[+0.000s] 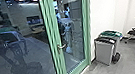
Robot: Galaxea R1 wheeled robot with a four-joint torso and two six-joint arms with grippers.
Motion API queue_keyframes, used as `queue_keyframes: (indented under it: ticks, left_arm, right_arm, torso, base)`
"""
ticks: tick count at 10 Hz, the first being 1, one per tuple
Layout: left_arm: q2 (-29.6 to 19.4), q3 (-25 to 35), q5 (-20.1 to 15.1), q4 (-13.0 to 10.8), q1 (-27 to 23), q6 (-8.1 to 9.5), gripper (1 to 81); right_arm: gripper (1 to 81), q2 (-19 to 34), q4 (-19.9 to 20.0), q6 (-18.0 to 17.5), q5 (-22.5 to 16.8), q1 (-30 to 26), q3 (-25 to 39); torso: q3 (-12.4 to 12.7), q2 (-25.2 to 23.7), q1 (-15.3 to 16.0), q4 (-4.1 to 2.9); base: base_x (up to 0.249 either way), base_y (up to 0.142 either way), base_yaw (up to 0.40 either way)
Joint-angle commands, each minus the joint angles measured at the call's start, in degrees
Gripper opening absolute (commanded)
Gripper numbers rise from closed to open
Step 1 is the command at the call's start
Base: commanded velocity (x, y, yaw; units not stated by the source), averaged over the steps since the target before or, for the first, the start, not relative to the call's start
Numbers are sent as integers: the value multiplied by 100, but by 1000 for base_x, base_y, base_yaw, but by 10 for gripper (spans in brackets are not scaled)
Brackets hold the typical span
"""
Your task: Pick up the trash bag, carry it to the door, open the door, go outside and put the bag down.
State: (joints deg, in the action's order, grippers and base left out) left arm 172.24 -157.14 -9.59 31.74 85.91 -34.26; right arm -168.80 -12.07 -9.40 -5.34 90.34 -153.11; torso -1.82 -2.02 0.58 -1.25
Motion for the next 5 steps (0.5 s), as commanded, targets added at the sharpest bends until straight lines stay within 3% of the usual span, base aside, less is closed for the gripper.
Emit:
queue_keyframes:
  ticks: [1,2,5]
  left_arm:
    - [-5,7,-456,16,-272,-2,10]
    - [-5,7,-456,16,-271,-2,10]
    - [-5,7,-456,16,-271,-2,10]
  right_arm:
    - [811,28,-32,26,-319,-205,-16]
    - [811,28,-32,26,-319,-214,-16]
    - [811,20,-32,26,-327,-214,-16]
  torso:
    - [0,0,0,0]
    - [0,0,0,0]
    - [0,0,2,0]
  base:
    - [133,-74,0]
    - [133,-63,0]
    - [128,0,0]
